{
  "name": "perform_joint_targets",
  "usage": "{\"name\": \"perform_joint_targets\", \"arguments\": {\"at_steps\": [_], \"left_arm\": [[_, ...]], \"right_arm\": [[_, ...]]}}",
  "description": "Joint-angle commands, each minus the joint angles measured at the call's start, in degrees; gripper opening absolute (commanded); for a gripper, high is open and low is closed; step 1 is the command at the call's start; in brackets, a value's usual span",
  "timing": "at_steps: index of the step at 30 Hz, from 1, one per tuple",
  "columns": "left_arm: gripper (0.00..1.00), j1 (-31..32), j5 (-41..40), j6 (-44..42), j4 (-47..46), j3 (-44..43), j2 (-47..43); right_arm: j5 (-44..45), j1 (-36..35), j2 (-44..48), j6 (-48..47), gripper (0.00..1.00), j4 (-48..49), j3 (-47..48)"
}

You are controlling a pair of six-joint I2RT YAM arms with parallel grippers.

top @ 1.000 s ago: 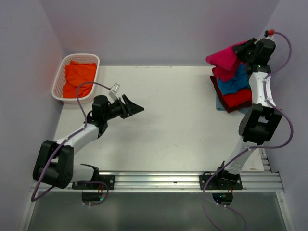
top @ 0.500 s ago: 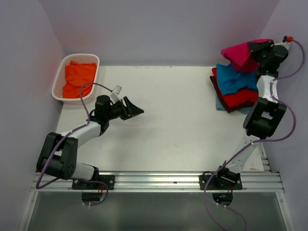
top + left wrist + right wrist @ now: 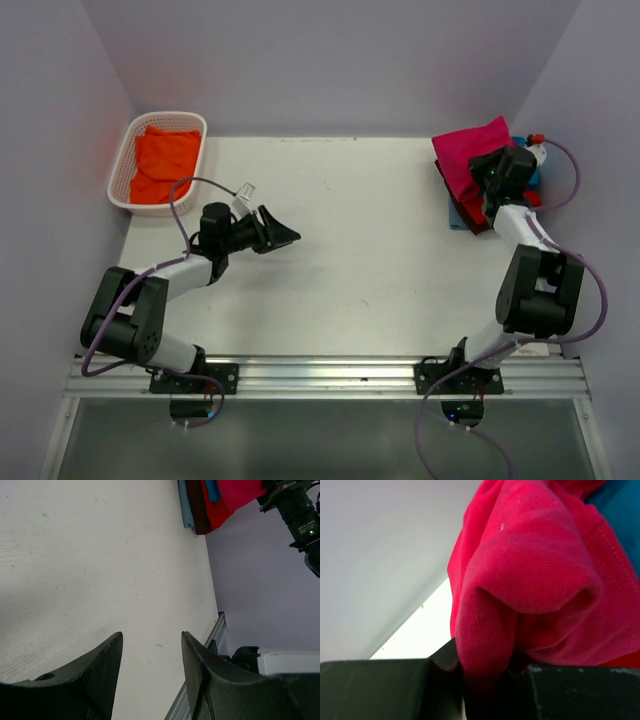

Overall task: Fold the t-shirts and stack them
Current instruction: Put the neatly folded tshirt into the corner of the board with the right arm

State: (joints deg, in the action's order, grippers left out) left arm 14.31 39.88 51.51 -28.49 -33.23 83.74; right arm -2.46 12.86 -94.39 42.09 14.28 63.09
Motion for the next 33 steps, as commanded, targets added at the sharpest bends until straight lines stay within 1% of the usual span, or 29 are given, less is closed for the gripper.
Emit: {"name": "perform_joint_targets", "arguments": {"at_steps": [1,4,5,7,9,10,11,12,13,14,16,17,18,19,20,23,26,27,29,30,31,32,33], "left_arm": [[0.54,-0.2,1.6,0.4,-3.8,1.5,-1.6],[0.54,-0.2,1.6,0.2,-3.4,2.0,-2.5],[0.54,-0.2,1.6,0.1,-3.4,2.2,-2.7],[0.54,-0.2,1.5,0.1,-3.3,2.6,-3.0],[0.54,-0.2,1.6,0.3,-3.4,3.1,-3.4],[0.54,-0.2,1.5,0.3,-3.4,3.3,-3.6],[0.54,-0.2,1.4,0.3,-3.2,3.4,-3.8],[0.54,-0.2,1.3,0.0,-3.0,3.6,-4.5],[0.54,-0.2,1.1,-0.2,-2.7,3.6,-4.7],[0.53,-0.2,1.1,-0.3,-2.4,3.5,-5.0],[0.53,-0.2,1.0,-0.5,-2.0,3.4,-5.2],[0.53,-0.2,1.0,-0.5,-1.9,3.2,-5.1],[0.52,-0.2,1.0,-0.6,-1.8,2.8,-5.1],[0.52,-0.2,1.1,-0.6,-1.7,2.7,-5.0],[0.52,-0.2,1.2,-0.6,-1.7,2.6,-5.2],[0.52,-0.2,1.1,-0.9,-1.0,2.0,-5.5],[0.52,-0.2,1.2,-1.5,0.4,1.2,-6.0],[0.52,-0.3,1.2,-2.1,0.9,0.6,-6.2],[0.52,-0.4,1.0,-2.8,2.1,0.2,-6.5],[0.52,-0.5,1.1,-3.2,2.4,0.0,-6.7],[0.51,-0.8,1.1,-3.4,2.6,-0.1,-6.7],[0.51,-0.9,1.0,-3.4,2.7,0.0,-6.8],[0.51,-0.9,0.9,-3.4,2.6,0.3,-6.7]], "right_arm": [[12.5,-1.0,9.0,-2.5,0.0,-2.2,-4.0],[17.7,-1.0,9.8,-1.8,0.0,-8.2,-3.2],[19.0,-1.1,9.8,-1.6,0.0,-11.5,-2.7],[20.8,-1.1,9.6,-0.9,0.0,-14.1,-1.9],[20.7,-1.0,8.5,-0.3,0.0,-14.1,-1.0],[19.4,-0.8,8.0,-0.4,0.0,-14.1,-0.4],[15.8,-0.6,7.6,-0.3,0.0,-13.5,-0.3],[13.5,-0.5,7.6,-0.2,0.0,-9.1,-0.7],[11.3,-0.5,7.5,0.0,0.0,-7.4,-0.5],[5.9,-0.4,7.5,1.1,0.0,-5.3,0.0],[3.1,-0.4,6.9,3.9,0.0,1.8,1.9],[2.6,-0.5,6.3,6.2,0.0,3.3,3.6],[-0.4,-0.5,5.3,8.2,0.0,5.4,7.0],[-1.0,-0.6,3.2,9.7,0.0,7.9,9.2],[-1.1,-0.7,1.6,11.7,0.0,8.2,11.9],[-4.0,-0.8,-5.4,14.8,0.0,9.4,26.2],[-5.0,-0.8,-12.2,15.8,0.0,9.1,34.3],[-4.9,-0.8,-14.2,15.4,0.0,8.2,39.7],[-4.0,-0.7,-18.7,13.7,0.0,5.7,46.1],[-3.2,-0.6,-19.6,13.0,0.0,4.5,47.4],[-0.2,-0.6,-20.0,10.4,0.0,2.6,47.9],[1.6,-0.7,-19.6,9.2,0.0,2.6,47.2],[2.3,-0.7,-19.2,8.3,0.0,2.6,44.4]]}}
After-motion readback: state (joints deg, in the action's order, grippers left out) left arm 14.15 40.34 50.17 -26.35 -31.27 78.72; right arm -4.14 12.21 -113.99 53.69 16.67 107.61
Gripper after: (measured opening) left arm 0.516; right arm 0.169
